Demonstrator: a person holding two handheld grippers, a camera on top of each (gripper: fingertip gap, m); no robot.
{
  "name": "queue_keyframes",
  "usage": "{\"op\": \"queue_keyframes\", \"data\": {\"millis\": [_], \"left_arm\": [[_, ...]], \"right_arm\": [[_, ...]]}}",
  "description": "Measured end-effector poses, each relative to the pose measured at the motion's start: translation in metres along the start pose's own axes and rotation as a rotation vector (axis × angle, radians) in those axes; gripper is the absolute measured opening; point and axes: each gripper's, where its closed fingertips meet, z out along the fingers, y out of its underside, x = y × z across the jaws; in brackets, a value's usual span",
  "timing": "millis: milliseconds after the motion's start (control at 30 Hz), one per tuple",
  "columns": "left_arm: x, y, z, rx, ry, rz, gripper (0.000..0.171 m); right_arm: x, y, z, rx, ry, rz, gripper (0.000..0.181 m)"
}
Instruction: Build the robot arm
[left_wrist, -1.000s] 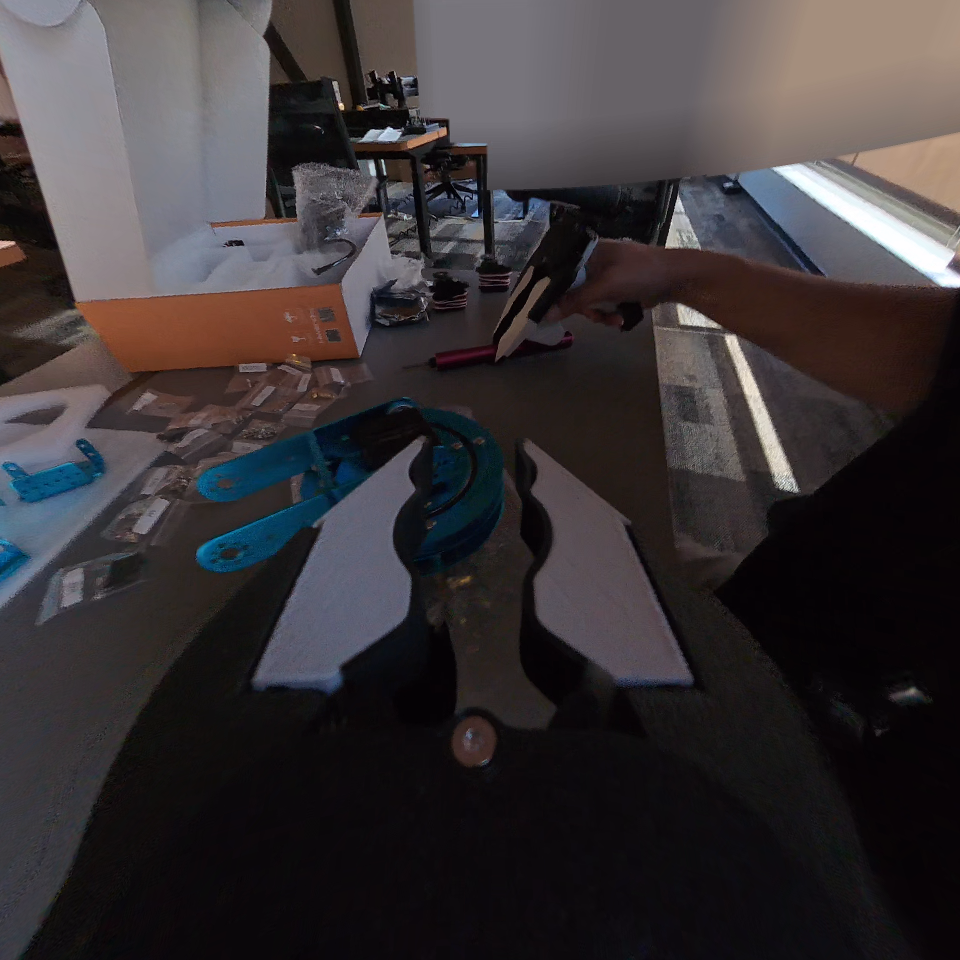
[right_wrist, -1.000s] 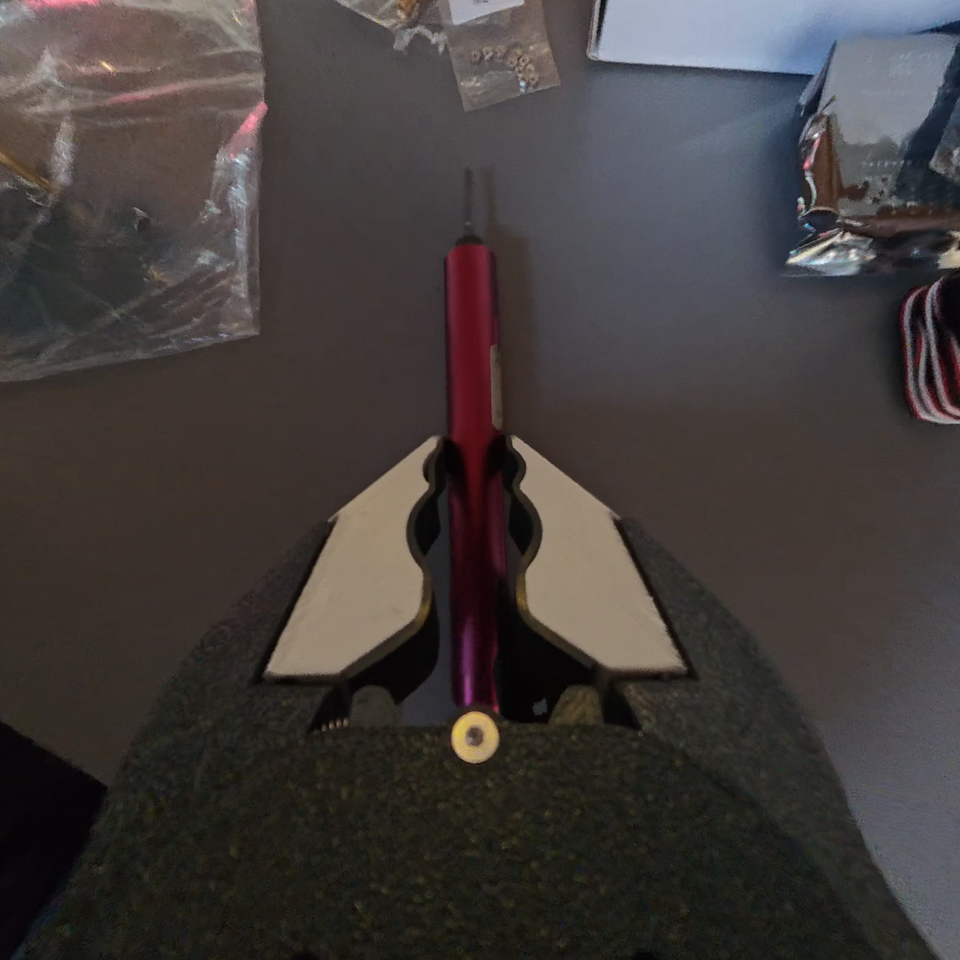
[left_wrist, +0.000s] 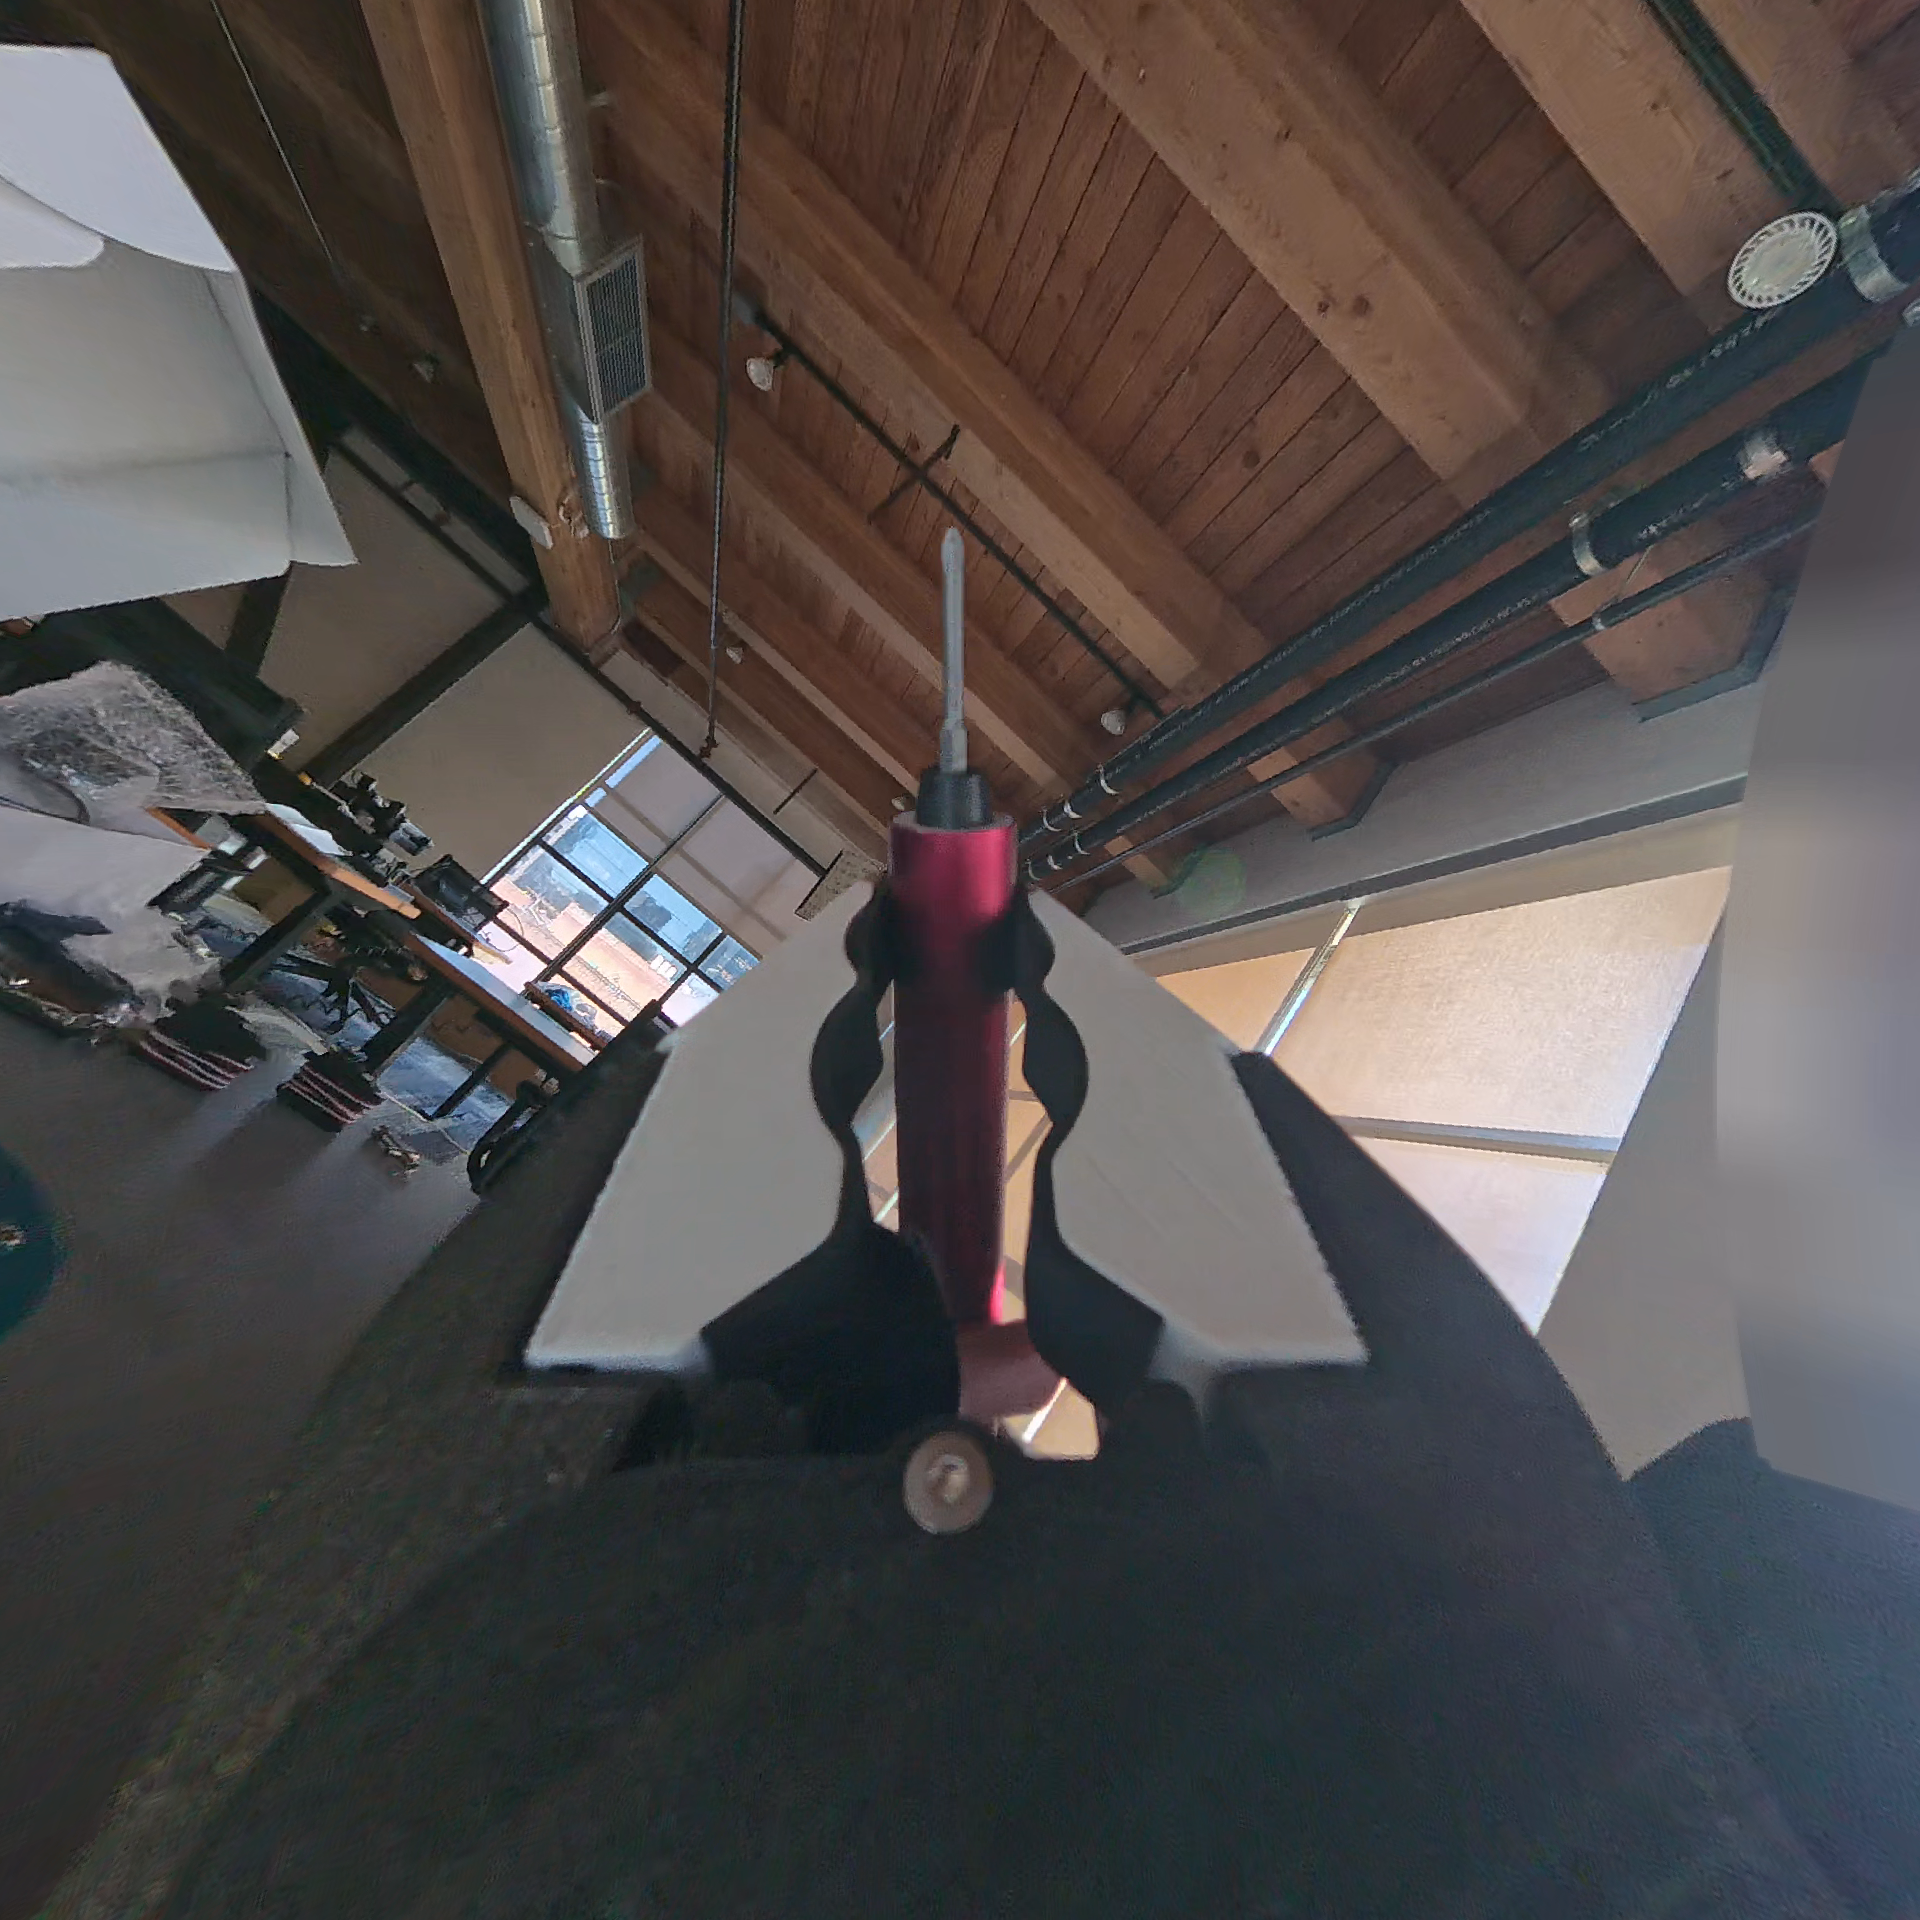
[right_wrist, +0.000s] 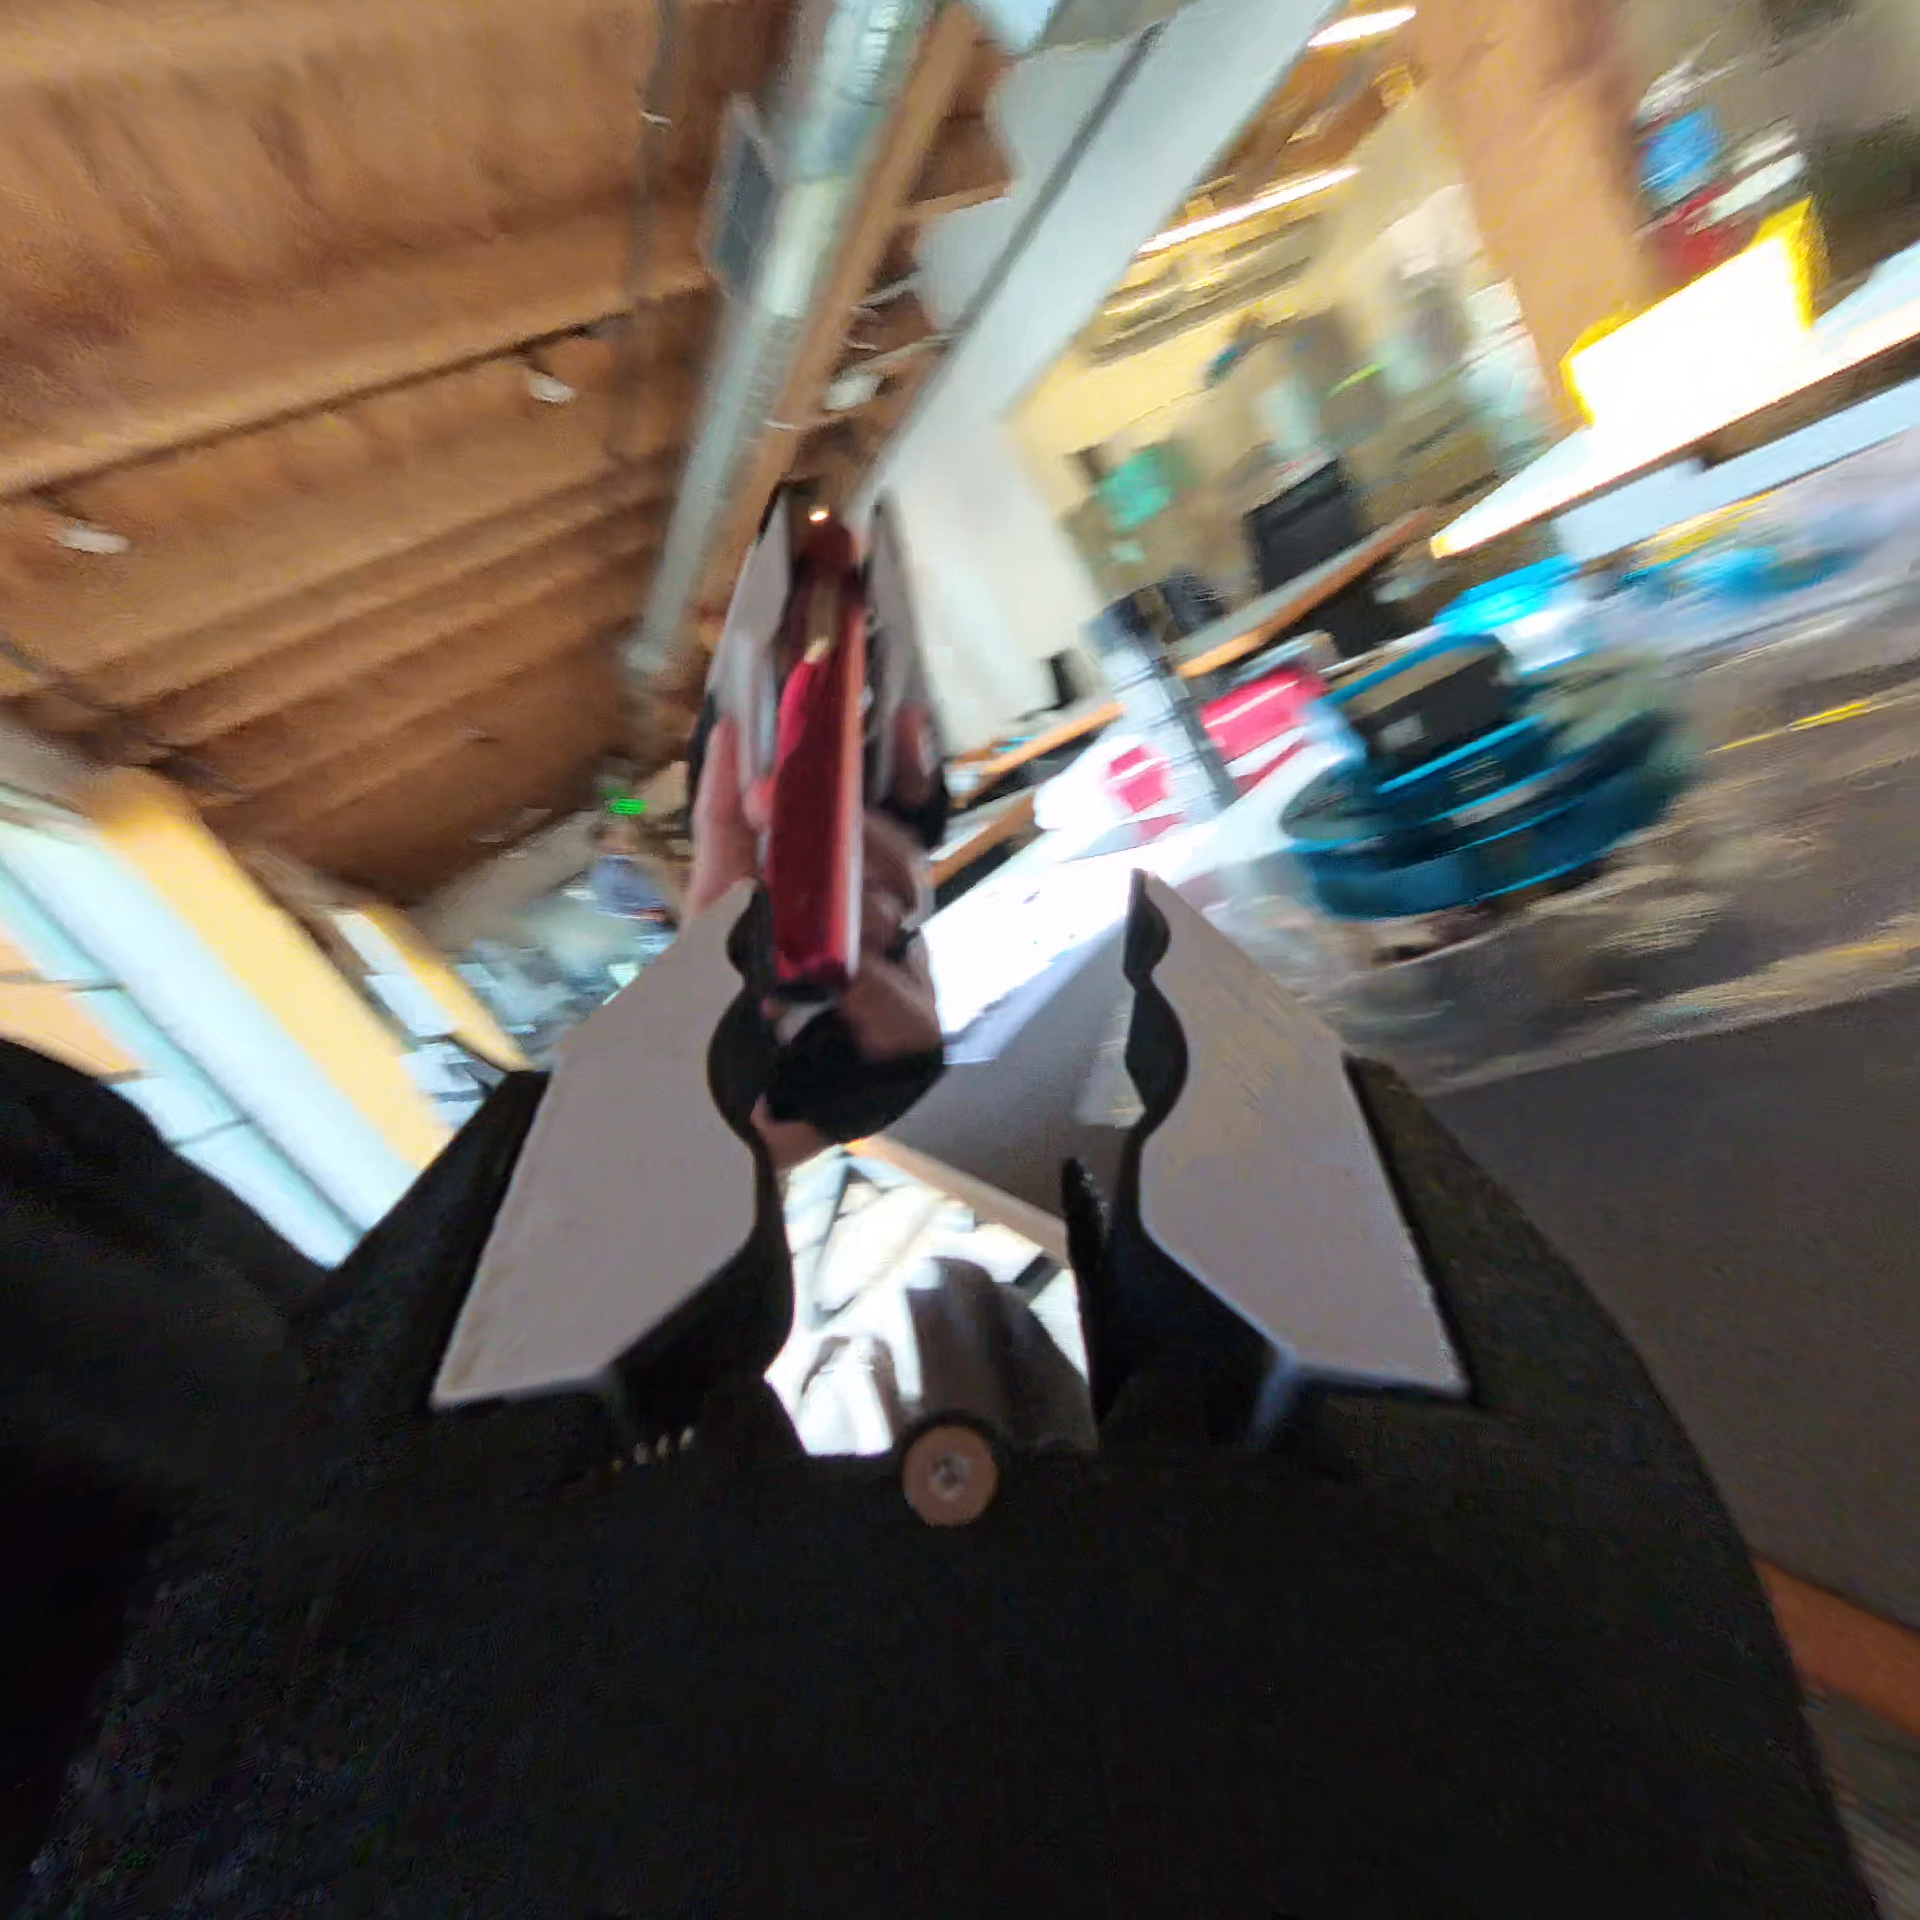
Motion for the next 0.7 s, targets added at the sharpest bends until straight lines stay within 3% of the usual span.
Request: {"op": "queue_keyframes", "data": {"millis": [67,133,200,267,367,467,533,633,700], "left_arm": [[0.004,0.003,0.006,0.005,-0.005,-0.006,0.019],[0.009,0.004,0.011,0.015,-0.011,-0.002,0.019],[0.015,0.003,0.016,0.016,-0.016,0.022,0.019],[0.019,0.009,0.020,-0.034,-0.014,0.047,0.020],[0.014,0.022,0.019,-0.067,-0.068,0.075,0.019],[0.007,0.041,0.015,-0.085,-0.084,0.025,0.019],[-0.001,0.043,0.015,-0.084,-0.109,0.007,0.019],[-0.002,0.031,0.014,-0.122,-0.087,-0.006,0.019],[-0.003,0.013,0.010,-0.096,-0.079,-0.020,0.019]], "right_arm": [[-0.027,0.021,0.022,0.050,-0.118,-0.005,0.063],[-0.051,0.011,0.033,0.180,-0.196,-0.051,0.052],[-0.062,0.005,0.043,0.207,-0.227,-0.085,0.053],[-0.053,-0.016,0.045,0.286,-0.157,-0.101,0.029],[-0.057,-0.053,0.041,0.392,-0.219,-0.100,0.019],[-0.057,-0.054,0.050,0.348,-0.217,-0.165,0.019],[-0.048,-0.049,0.050,0.345,-0.161,-0.178,0.035],[-0.036,-0.050,0.029,0.377,-0.122,-0.237,0.035],[-0.031,-0.042,0.023,0.265,-0.147,-0.224,0.033]]}}
